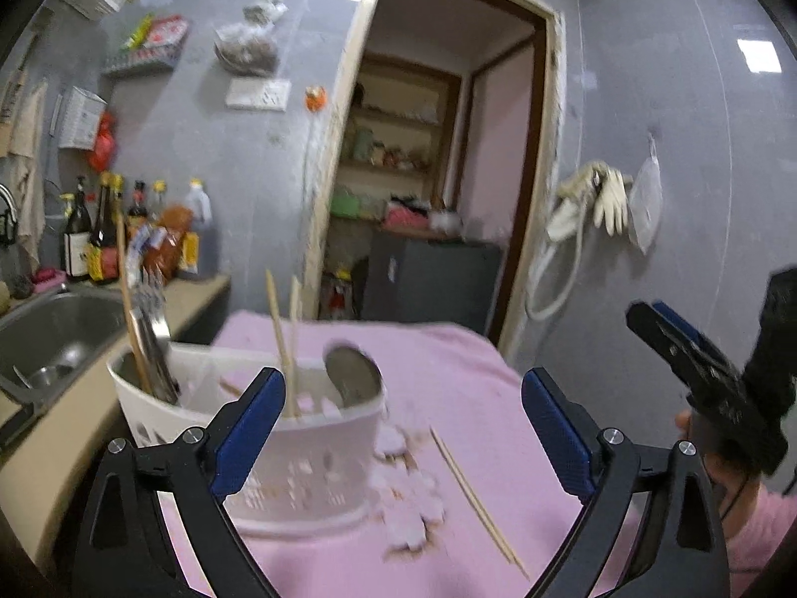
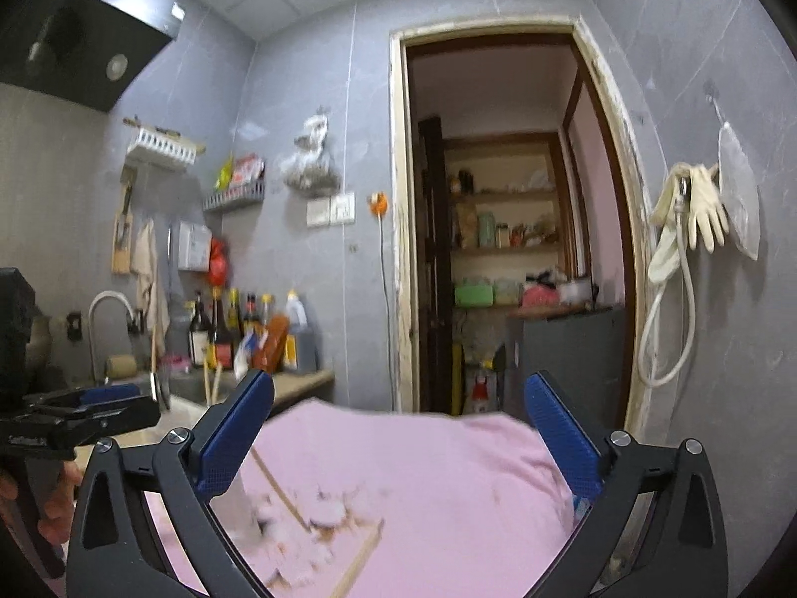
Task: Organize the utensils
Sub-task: 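Move both grippers back down toward the remaining chopsticks, then close the left gripper on one chopstick while the right gripper grasps another chopstick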
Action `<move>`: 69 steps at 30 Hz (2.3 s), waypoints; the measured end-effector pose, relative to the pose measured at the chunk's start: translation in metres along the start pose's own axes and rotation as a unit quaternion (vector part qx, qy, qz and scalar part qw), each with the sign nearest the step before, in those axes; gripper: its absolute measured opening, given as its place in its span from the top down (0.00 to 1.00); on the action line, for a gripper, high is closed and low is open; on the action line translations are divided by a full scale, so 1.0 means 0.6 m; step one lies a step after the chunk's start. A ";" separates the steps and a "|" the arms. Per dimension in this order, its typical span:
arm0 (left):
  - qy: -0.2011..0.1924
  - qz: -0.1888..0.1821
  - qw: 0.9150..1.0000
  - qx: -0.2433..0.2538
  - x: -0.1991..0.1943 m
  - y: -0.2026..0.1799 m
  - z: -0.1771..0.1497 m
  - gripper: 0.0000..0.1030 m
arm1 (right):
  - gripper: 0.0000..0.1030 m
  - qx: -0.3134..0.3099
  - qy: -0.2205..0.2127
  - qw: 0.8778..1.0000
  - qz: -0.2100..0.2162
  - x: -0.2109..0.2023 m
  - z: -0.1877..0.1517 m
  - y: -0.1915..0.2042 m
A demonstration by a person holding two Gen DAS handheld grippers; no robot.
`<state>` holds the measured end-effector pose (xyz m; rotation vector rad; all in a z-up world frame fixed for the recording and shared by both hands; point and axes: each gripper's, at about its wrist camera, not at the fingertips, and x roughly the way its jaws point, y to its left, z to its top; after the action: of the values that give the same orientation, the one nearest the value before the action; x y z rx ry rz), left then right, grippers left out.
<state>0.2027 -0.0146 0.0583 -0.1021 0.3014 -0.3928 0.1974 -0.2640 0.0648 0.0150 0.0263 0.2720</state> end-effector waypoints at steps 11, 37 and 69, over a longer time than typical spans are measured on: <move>0.126 0.004 0.992 0.010 0.047 -0.025 -0.075 0.10 | 0.19 0.021 0.171 0.985 0.015 0.030 -0.078 -0.030; 0.253 0.028 0.965 -0.061 0.097 0.048 -0.111 0.10 | 0.64 -0.025 0.415 0.906 0.083 0.123 -0.196 0.036; 0.330 -0.046 0.943 -0.007 0.264 -0.066 -0.099 0.73 | 1.00 -0.041 0.418 0.908 0.008 0.089 -0.178 -0.048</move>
<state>0.3094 -0.1153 -0.0348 0.0050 0.9656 -0.5114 0.2533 -0.2763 -0.0439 -0.1871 0.8720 0.2803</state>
